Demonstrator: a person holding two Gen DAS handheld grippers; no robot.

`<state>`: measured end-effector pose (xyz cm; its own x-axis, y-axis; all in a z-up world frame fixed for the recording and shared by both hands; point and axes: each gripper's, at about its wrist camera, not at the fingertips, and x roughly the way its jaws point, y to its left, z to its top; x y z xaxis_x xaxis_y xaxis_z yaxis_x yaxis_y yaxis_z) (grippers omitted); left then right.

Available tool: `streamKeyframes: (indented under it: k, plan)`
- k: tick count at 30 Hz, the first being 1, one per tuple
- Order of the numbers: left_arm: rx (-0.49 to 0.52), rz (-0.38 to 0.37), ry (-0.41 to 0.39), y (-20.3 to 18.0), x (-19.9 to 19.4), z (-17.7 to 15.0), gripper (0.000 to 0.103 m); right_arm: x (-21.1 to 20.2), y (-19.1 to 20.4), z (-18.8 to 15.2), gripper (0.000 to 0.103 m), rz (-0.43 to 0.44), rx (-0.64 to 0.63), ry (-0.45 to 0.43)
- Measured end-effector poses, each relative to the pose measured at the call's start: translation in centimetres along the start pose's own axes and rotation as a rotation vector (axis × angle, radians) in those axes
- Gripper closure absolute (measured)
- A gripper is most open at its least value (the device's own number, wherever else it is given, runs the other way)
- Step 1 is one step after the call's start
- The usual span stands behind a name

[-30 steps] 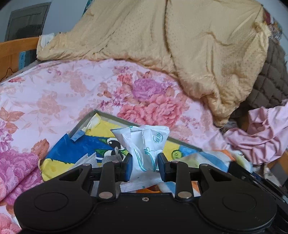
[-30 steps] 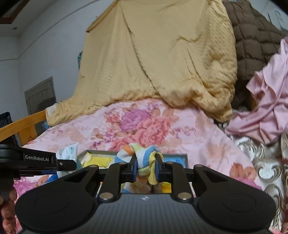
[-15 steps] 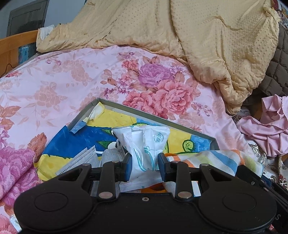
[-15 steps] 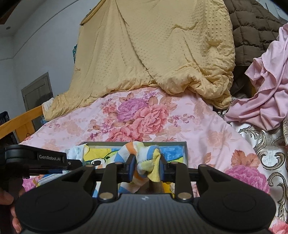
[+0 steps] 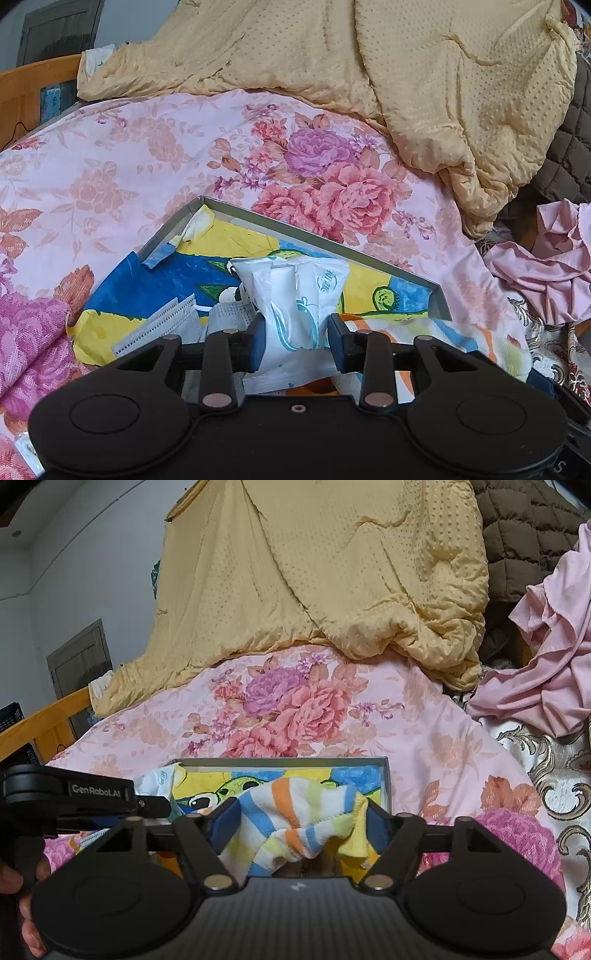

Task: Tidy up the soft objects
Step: 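Lower both cloths into the tray and open both tools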

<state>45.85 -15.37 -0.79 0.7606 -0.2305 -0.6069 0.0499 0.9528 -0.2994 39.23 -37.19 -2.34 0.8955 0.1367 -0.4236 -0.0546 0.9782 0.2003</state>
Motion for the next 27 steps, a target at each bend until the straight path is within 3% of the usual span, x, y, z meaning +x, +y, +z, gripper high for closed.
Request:
streamKeyframes:
  k: [6, 15, 23, 27]
  plan:
    - [0.004, 0.001, -0.006, 0.1, -0.3, -0.1, 0.061, 0.3, -0.4, -0.1, 0.016, -0.015, 0.01, 0.017]
    - [0.012, 0.017, -0.029, 0.5, -1.5, -0.1, 0.035, 0.3, -0.4, -0.1, 0.006, -0.036, -0.002, 0.024]
    - [0.056, 0.022, -0.085, 1.0, -4.9, 0.3, 0.014, -1.4, 0.6, 0.6, 0.001, -0.039, -0.031, -0.014]
    - [0.075, 0.023, -0.11, 1.3, -7.1, 0.2, 0.01, -2.7, 1.1, 0.9, 0.0, -0.038, -0.039, -0.033]
